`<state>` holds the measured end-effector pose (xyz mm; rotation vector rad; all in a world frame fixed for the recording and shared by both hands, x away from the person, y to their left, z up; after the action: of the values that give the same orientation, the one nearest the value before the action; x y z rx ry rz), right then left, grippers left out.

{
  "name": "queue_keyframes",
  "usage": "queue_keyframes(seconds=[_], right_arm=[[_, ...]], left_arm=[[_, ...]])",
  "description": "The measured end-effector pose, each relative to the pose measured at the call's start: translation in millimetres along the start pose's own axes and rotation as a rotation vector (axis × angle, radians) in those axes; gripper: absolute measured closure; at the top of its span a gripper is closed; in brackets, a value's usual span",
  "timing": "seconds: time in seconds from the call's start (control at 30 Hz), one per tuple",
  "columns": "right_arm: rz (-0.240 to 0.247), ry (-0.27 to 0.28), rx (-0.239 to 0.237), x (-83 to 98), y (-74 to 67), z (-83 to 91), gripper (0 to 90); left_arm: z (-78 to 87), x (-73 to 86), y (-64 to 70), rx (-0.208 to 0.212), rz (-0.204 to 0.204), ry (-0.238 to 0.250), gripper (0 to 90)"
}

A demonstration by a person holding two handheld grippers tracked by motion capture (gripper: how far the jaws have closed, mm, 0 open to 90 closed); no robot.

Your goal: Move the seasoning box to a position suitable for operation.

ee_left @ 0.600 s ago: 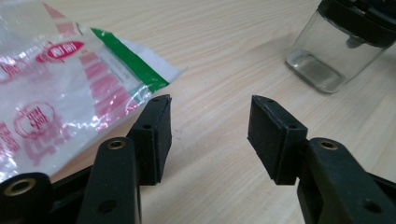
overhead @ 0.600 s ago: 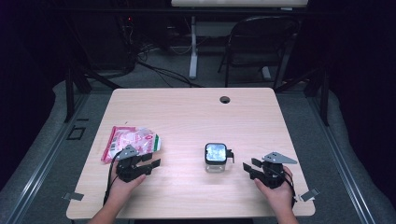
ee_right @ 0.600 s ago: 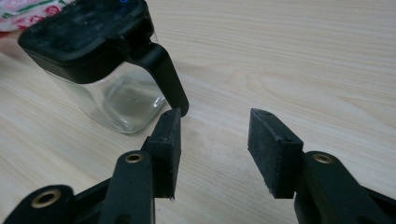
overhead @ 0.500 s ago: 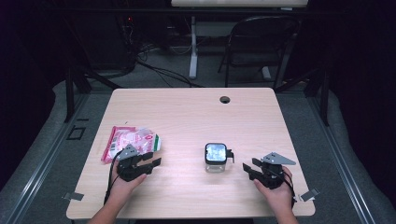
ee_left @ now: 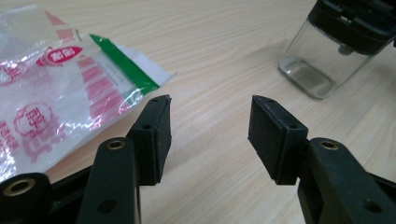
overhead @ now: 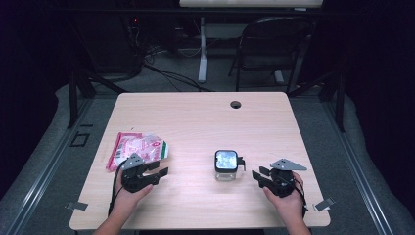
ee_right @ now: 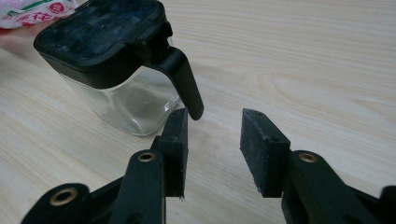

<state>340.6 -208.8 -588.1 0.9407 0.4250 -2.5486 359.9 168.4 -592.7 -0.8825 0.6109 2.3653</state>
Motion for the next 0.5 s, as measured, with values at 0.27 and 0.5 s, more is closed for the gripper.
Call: queue_keyframes(seconds=[0.27, 0.5], right_arm=[[0.054, -0.045, -0.031, -5.3, -8.8, -21.8, 62.6], [0.084, -0.054, -0.022, -13.4, -14.9, -36.6, 64.3]], left_arm=[[5.5, 7.0, -4.1, -0.012, 0.02, -0.003, 50.6], [12.7, 15.4, -3.9, -0.05, 0.007, -0.015, 50.8]])
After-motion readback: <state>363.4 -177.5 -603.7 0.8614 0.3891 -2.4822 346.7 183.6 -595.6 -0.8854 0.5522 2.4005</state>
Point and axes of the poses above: each handheld gripper's, and its own axes: z roughly backward along the jaws, x roughly out of its underside, y roughly to its right, the point moved 7 cm from there along -z, roughly forward along the jaws, and after that the axes turned 11 degrees about -y, right-handed, at the moved point
